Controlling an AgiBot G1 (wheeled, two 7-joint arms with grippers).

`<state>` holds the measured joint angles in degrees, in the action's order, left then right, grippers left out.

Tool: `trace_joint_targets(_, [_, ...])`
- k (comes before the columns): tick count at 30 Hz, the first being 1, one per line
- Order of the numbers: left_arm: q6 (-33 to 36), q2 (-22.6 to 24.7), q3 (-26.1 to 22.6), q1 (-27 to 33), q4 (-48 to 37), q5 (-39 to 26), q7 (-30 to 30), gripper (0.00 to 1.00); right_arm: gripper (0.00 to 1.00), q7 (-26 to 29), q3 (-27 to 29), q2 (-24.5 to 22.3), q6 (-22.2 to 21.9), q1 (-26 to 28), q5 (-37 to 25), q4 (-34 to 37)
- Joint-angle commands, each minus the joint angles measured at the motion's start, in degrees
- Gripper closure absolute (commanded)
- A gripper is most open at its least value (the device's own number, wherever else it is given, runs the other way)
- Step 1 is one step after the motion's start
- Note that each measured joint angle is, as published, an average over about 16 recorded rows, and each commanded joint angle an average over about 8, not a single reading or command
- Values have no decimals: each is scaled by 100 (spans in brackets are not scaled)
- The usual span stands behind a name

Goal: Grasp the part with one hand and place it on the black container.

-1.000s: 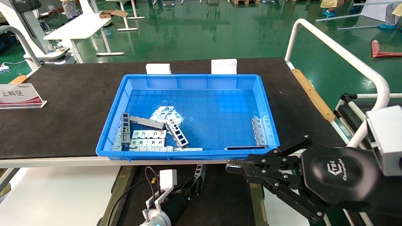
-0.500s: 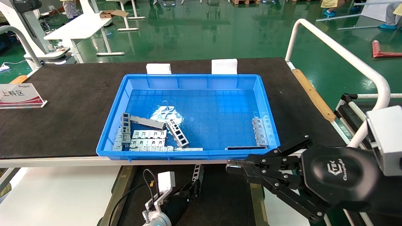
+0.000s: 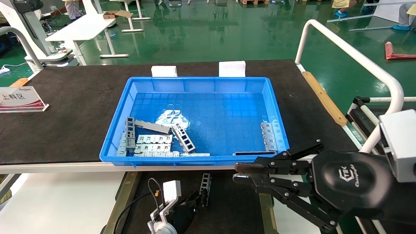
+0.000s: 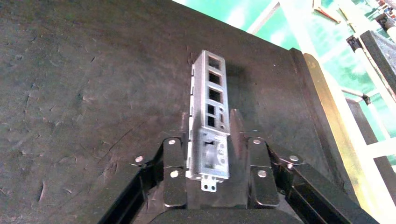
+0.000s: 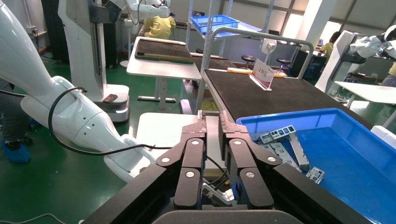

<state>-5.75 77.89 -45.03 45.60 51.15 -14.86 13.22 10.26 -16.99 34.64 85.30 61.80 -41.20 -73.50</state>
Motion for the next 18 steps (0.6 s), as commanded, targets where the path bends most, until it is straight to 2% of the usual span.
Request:
trace_joint_targets(1, [-34, 2, -12, -15, 31, -24, -51, 0, 0, 0, -1, 0, 0, 0, 0, 0])
trace_joint_targets(10, [226, -100, 118, -101, 180, -395, -2, 0, 0, -2, -3, -1, -2, 1, 2, 0])
trace_joint_targets(18, [1071, -530, 249, -341, 523, -615, 142, 0, 0, -3, -6, -2, -3, 1, 4, 0])
